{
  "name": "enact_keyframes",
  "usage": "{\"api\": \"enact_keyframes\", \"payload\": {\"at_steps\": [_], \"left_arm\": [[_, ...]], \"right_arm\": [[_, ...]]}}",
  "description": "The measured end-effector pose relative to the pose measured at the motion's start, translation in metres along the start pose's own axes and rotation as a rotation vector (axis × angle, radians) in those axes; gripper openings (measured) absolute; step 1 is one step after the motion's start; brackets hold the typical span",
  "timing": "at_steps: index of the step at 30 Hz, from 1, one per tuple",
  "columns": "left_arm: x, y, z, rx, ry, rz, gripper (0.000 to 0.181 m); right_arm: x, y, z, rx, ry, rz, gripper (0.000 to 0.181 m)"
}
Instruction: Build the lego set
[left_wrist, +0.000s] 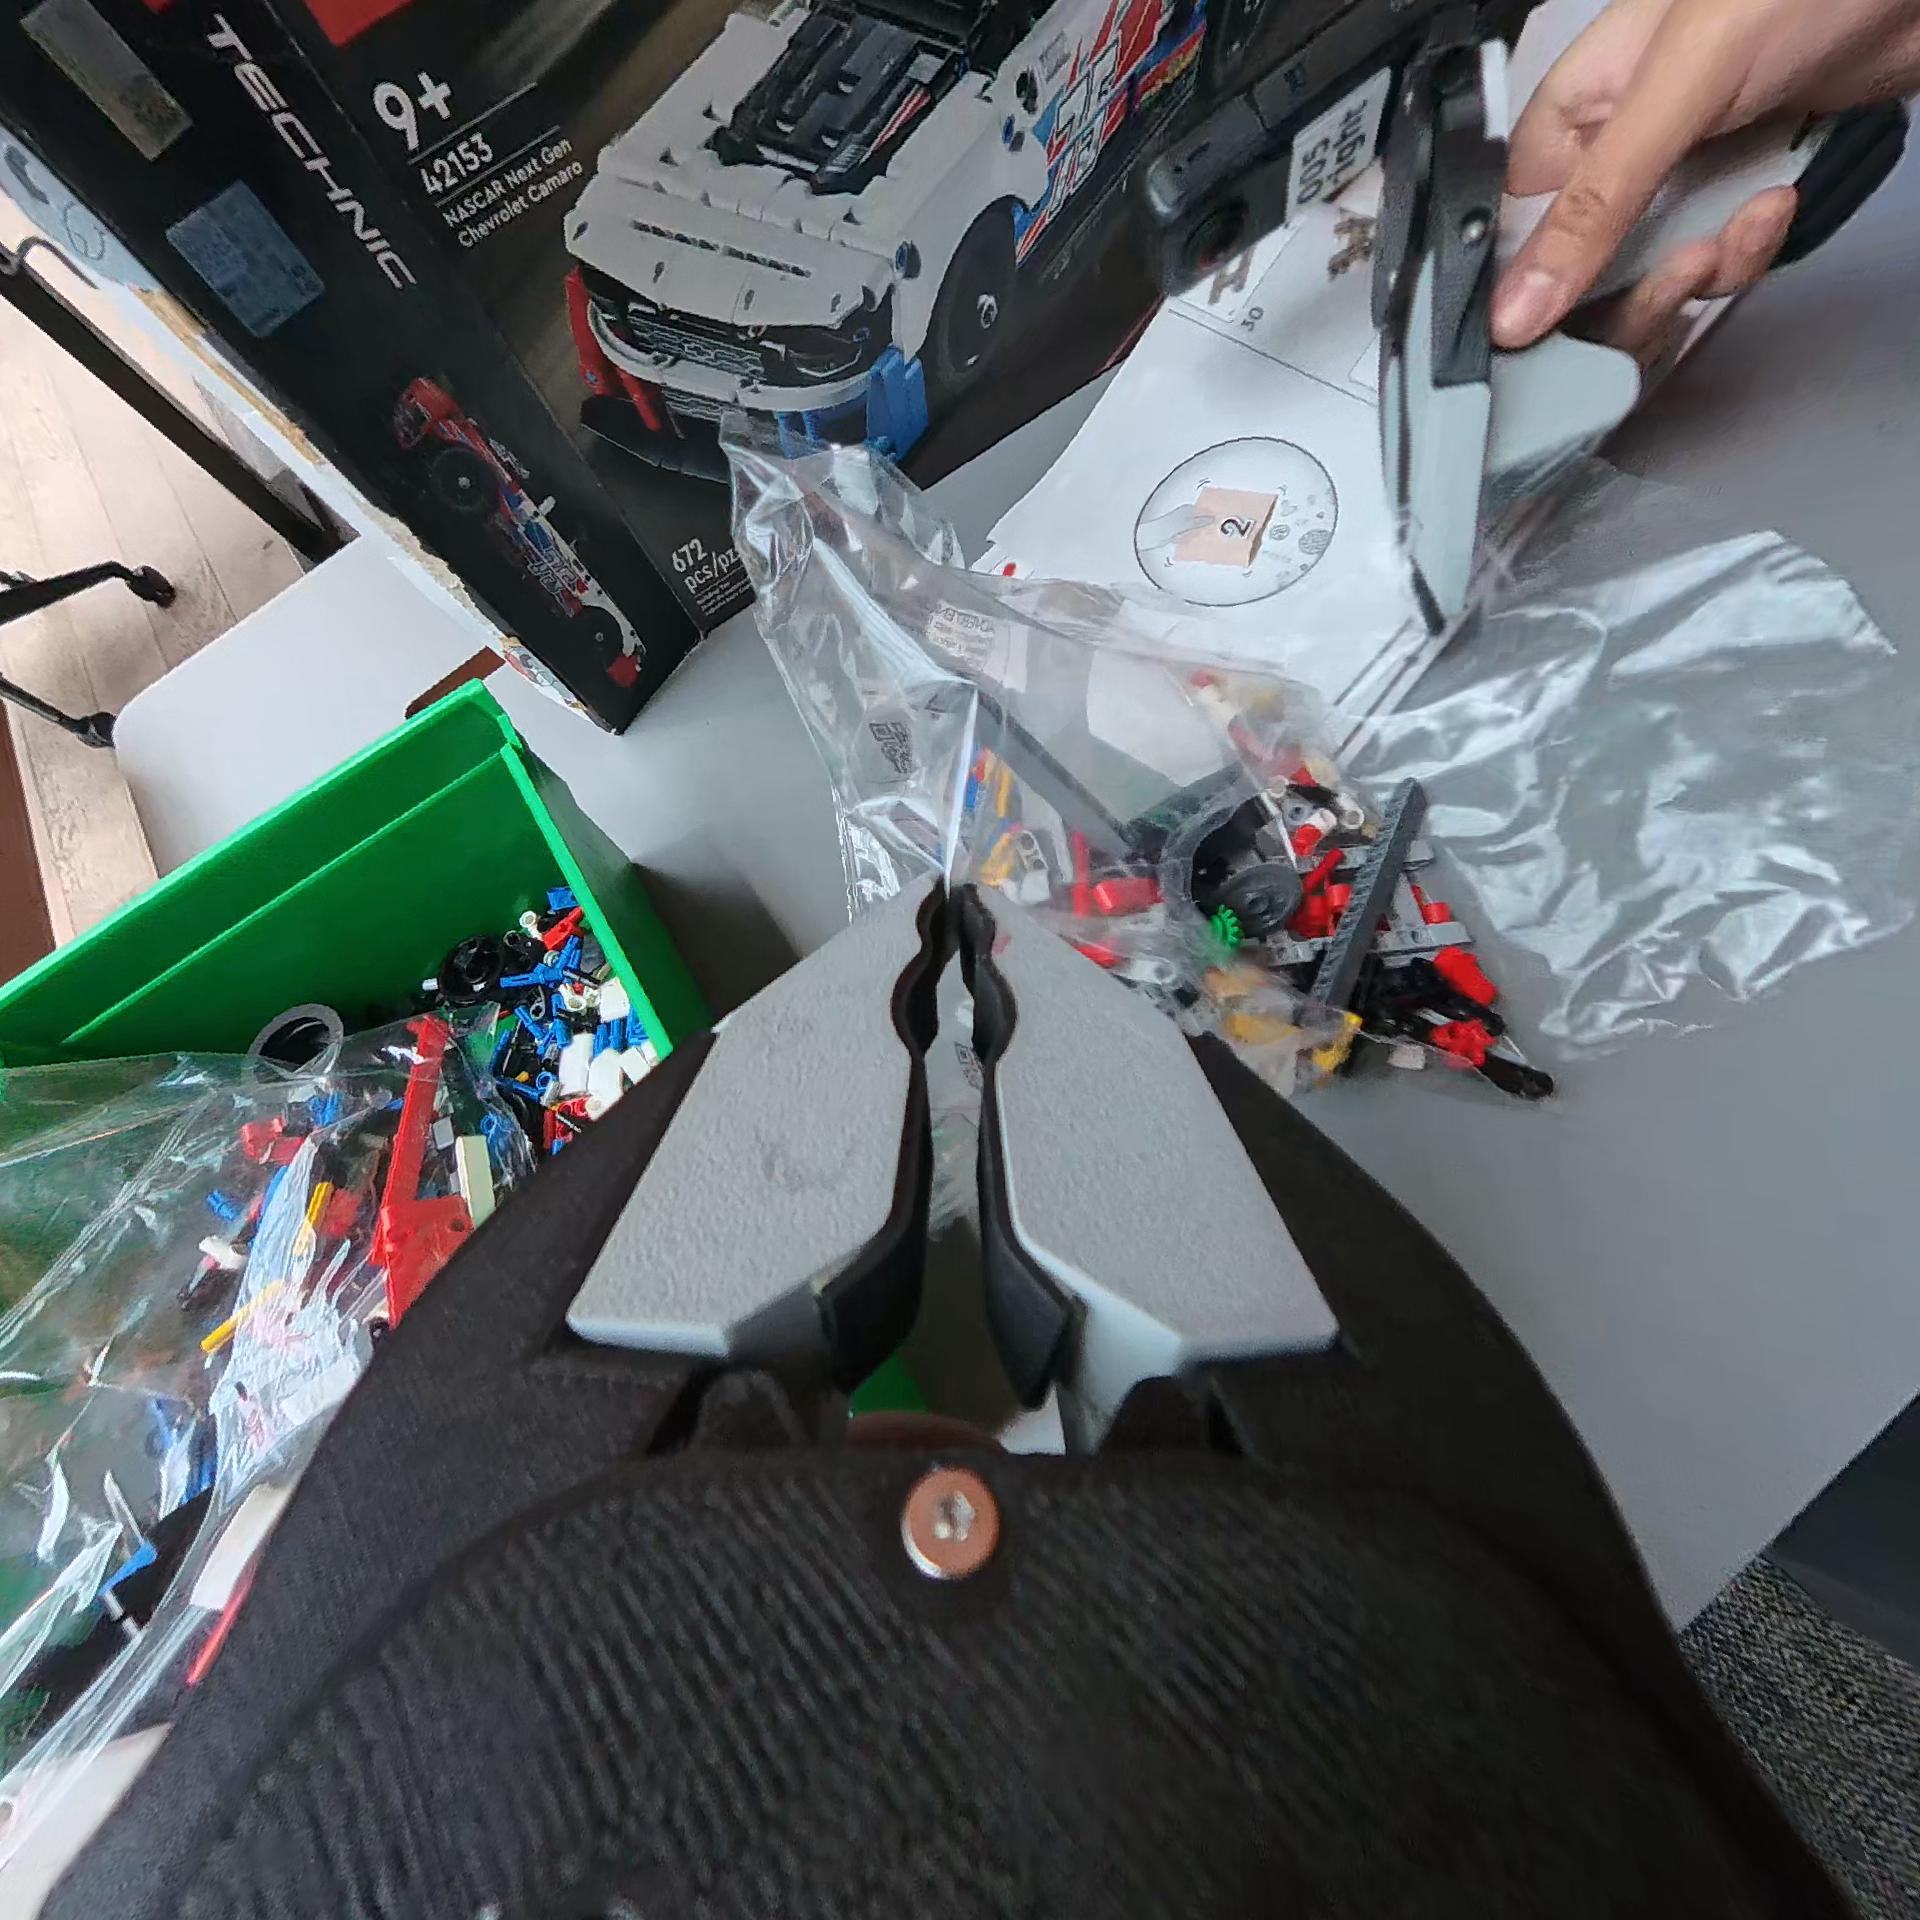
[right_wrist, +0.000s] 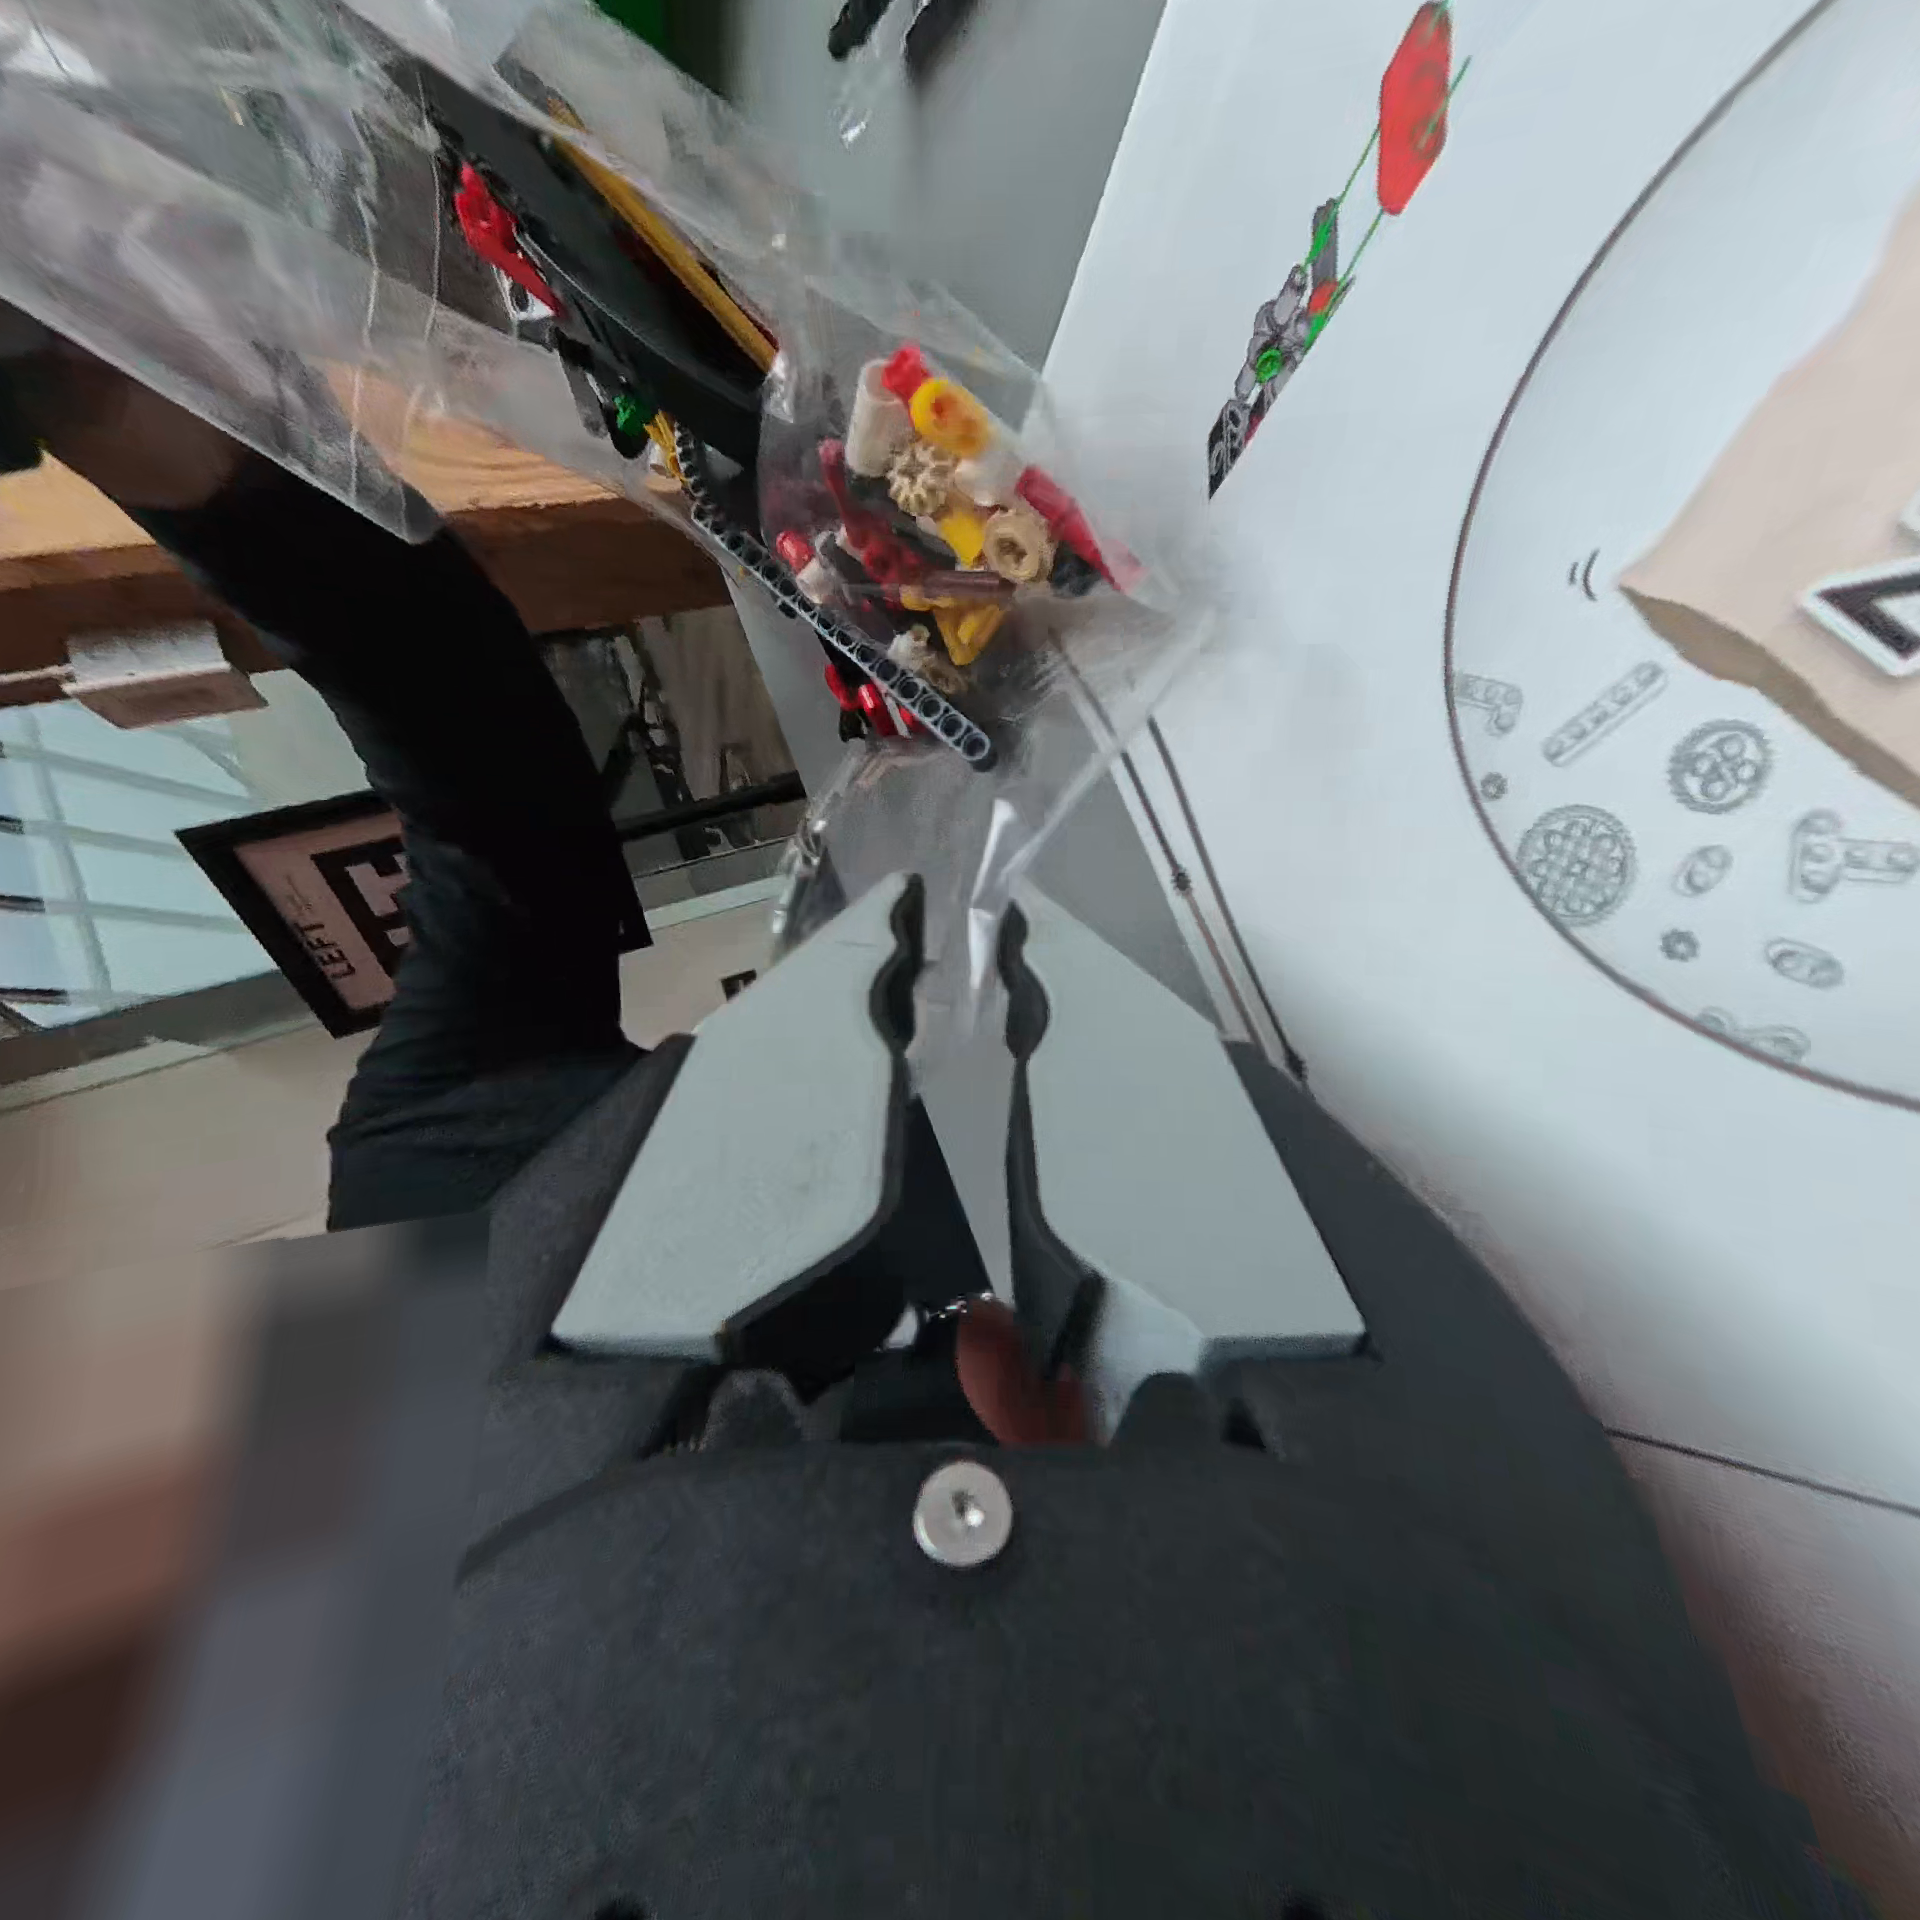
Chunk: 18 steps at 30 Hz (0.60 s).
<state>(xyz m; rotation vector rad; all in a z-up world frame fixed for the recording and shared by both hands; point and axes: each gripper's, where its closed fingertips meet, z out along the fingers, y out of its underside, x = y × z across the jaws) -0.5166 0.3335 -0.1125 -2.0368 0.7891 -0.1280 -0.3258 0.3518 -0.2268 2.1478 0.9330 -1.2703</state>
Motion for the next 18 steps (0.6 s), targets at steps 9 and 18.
{"api": "enact_keyframes", "payload": {"at_steps": [9,18], "left_arm": [[-0.003,0.013,0.003,-0.007,-0.007,-0.048,0.000],[0.015,0.026,0.021,0.103,-0.047,-0.168,0.000]], "right_arm": [[-0.003,-0.017,-0.026,0.189,0.138,-0.201,0.000],[-0.038,-0.052,-0.085,0.504,0.465,-0.565,0.000]]}}
